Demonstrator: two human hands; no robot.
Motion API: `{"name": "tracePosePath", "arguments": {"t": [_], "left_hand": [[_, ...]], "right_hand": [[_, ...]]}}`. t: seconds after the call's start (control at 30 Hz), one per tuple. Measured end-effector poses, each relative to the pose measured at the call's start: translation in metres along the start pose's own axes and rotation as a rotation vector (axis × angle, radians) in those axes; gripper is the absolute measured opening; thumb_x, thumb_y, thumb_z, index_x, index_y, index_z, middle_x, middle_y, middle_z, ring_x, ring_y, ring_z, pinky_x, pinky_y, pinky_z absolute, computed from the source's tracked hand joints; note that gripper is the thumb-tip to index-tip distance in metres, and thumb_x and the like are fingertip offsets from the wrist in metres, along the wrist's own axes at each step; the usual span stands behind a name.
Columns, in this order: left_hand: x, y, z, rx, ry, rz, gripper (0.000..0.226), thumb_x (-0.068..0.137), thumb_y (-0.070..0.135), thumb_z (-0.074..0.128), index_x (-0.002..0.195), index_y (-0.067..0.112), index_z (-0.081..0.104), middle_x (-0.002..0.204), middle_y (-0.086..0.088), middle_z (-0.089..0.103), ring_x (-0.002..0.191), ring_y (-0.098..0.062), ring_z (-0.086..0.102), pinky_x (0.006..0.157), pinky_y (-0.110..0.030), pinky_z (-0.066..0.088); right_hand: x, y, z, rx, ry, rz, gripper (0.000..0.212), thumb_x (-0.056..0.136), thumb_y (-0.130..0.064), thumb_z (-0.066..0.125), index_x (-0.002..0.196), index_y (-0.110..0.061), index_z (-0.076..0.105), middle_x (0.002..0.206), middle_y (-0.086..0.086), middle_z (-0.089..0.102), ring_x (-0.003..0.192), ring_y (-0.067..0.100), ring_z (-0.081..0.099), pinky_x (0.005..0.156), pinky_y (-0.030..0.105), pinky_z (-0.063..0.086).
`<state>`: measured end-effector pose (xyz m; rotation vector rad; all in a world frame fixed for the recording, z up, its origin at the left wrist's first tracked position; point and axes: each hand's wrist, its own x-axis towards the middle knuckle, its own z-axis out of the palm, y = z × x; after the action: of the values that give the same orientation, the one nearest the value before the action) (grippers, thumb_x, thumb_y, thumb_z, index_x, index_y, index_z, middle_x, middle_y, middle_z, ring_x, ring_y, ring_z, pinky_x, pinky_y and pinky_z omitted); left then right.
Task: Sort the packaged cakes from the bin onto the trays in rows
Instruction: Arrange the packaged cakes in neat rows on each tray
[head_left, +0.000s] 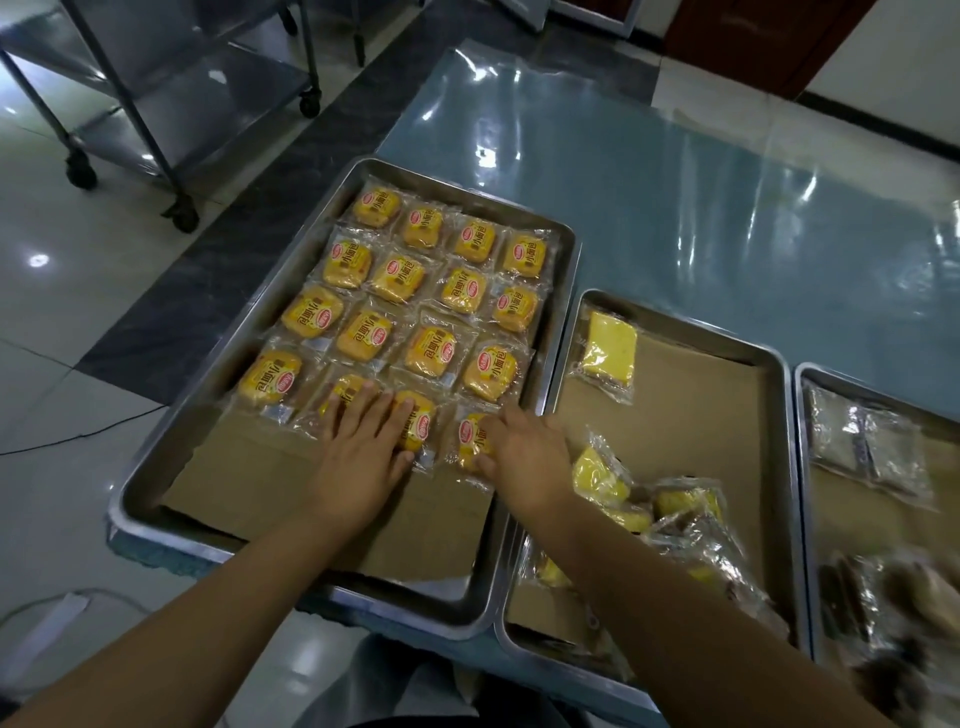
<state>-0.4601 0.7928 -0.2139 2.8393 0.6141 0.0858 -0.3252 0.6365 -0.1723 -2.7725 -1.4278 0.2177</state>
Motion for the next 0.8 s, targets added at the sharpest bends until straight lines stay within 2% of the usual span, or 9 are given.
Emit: {"name": "tracePosePath", "arguments": {"t": [0.13,0.23,0.37,0.43,0.5,0.63,0.8], "left_hand": [[0.001,0.017,-0.01,-0.082,0.088,0.034,0.063,0.08,0.022,0.067,0.138,0.014,0.043,0.141,-0.011,0.045,0.138,-0.03,0.024,0.113,-0.052,0.01],[0.008,0.039,-0.018,-0.127,0.165,0.114,0.062,0.073,0.014,0.072,0.131,0.013,0.051,0.132,-0.01,0.052,0.132,-0.029,0.033,0.11,-0.052,0.02],[0.018,0.076,-0.023,-0.216,0.162,0.242,0.056,0.073,0.02,0.073,0.126,0.017,0.055,0.129,-0.004,0.055,0.127,-0.023,0.031,0.104,-0.047,0.026],[0.021,0.096,-0.023,-0.25,0.136,0.346,0.05,0.071,0.023,0.076,0.119,0.017,0.061,0.12,-0.002,0.06,0.124,-0.023,0.038,0.099,-0.046,0.033],[0.023,0.114,-0.021,-0.222,0.09,0.467,0.046,0.07,0.027,0.077,0.113,0.018,0.065,0.111,-0.001,0.064,0.119,-0.025,0.047,0.094,-0.044,0.038],[0.024,0.141,-0.011,-0.182,-0.135,0.579,0.047,0.084,0.048,0.055,0.125,0.025,0.056,0.118,0.003,0.055,0.125,-0.02,0.034,0.103,-0.036,0.021],[0.026,0.16,-0.003,-0.079,-0.2,0.562,0.062,0.077,0.064,0.051,0.127,0.028,0.052,0.128,0.004,0.047,0.127,-0.017,0.023,0.098,-0.033,0.016]], "right_hand": [[-0.007,0.006,-0.007,0.143,-0.022,-0.014,0.04,0.086,-0.027,0.058,0.125,-0.022,0.054,0.123,0.0,0.052,0.112,0.02,0.049,0.093,0.034,0.028],[-0.017,0.024,-0.022,0.36,0.042,0.09,0.038,0.085,-0.019,0.06,0.123,-0.025,0.058,0.123,-0.003,0.056,0.111,0.015,0.051,0.095,0.031,0.033],[-0.042,0.065,-0.037,0.52,0.12,0.25,0.023,0.089,-0.017,0.057,0.108,-0.027,0.065,0.112,-0.006,0.06,0.092,0.008,0.055,0.084,0.032,0.047],[-0.058,0.084,-0.04,0.536,0.143,0.321,0.022,0.089,-0.015,0.057,0.106,-0.025,0.066,0.109,-0.005,0.063,0.085,0.007,0.056,0.074,0.03,0.049],[-0.072,0.1,-0.038,0.51,0.069,0.347,0.024,0.087,-0.013,0.057,0.106,-0.021,0.068,0.11,-0.001,0.065,0.087,0.012,0.058,0.073,0.026,0.046],[-0.095,0.119,-0.027,0.262,-0.231,0.306,0.027,0.086,-0.02,0.058,0.112,-0.022,0.065,0.116,0.0,0.061,0.102,0.02,0.058,0.08,0.025,0.041],[-0.111,0.124,-0.027,0.258,-0.296,0.287,0.035,0.082,-0.025,0.06,0.117,-0.023,0.061,0.119,0.001,0.061,0.11,0.021,0.052,0.09,0.031,0.043]]}}
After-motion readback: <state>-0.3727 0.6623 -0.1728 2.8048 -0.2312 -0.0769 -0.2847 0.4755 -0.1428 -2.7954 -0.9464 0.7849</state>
